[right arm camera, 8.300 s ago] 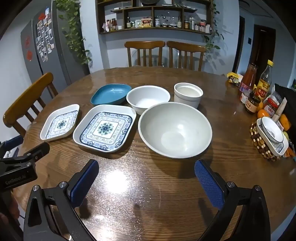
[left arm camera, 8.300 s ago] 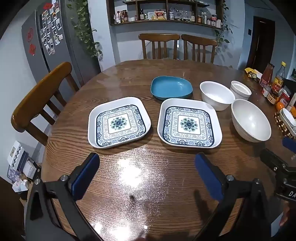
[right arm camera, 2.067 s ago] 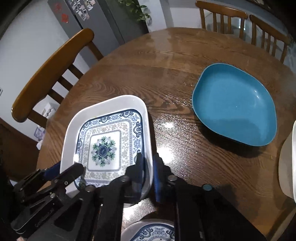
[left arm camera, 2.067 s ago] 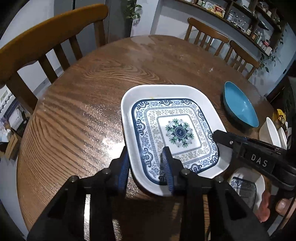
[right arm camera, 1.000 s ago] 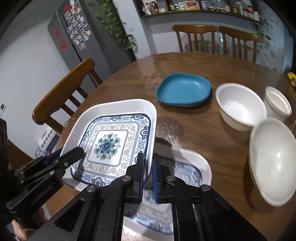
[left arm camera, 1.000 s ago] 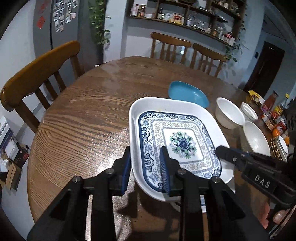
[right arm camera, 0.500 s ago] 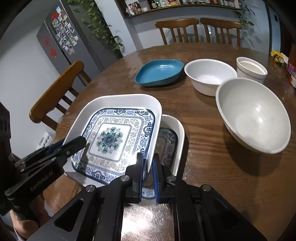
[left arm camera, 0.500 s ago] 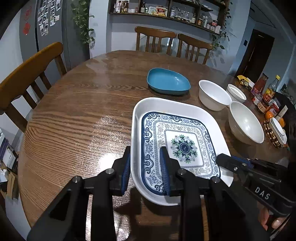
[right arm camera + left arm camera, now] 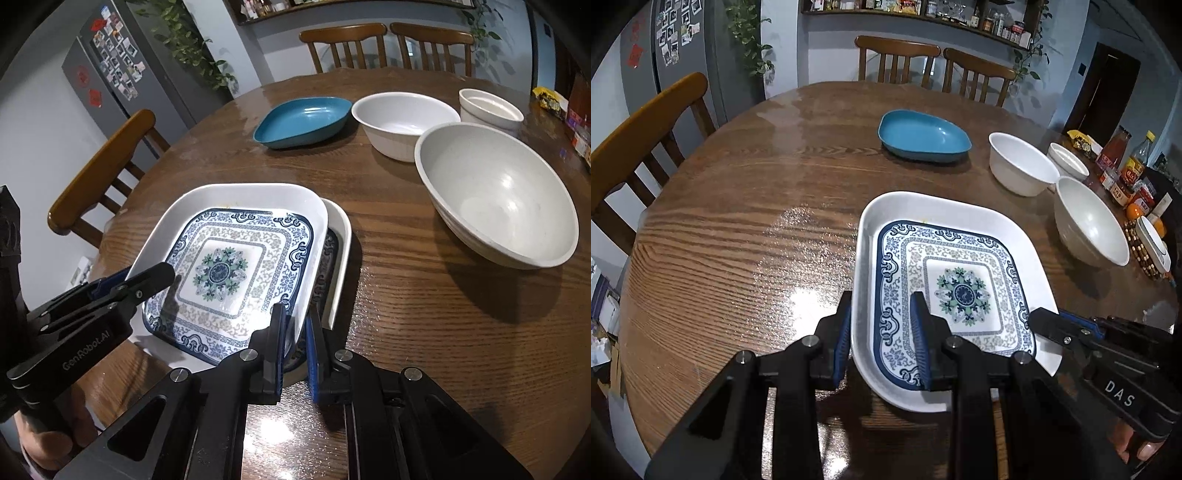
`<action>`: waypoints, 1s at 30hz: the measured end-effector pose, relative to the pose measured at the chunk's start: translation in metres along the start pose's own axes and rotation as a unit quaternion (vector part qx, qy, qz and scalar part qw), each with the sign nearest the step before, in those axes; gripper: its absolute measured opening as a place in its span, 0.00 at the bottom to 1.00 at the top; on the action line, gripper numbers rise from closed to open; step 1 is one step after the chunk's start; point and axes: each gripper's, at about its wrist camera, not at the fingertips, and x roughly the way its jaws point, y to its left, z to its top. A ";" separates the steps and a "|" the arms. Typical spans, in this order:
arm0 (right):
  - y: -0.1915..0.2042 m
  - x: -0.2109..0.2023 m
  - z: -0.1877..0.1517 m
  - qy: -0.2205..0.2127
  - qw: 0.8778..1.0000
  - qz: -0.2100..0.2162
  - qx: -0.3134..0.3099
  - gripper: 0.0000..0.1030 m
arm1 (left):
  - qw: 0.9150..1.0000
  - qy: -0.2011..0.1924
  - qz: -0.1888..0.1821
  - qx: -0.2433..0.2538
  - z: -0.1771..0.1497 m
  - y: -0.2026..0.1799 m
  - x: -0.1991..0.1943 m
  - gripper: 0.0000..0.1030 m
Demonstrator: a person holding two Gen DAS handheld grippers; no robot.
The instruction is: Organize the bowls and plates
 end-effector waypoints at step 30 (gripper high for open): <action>0.004 -0.006 -0.002 -0.002 0.998 -0.044 -0.037 0.12 | 1.000 0.008 0.000 0.011 -0.005 -0.007 0.003 0.27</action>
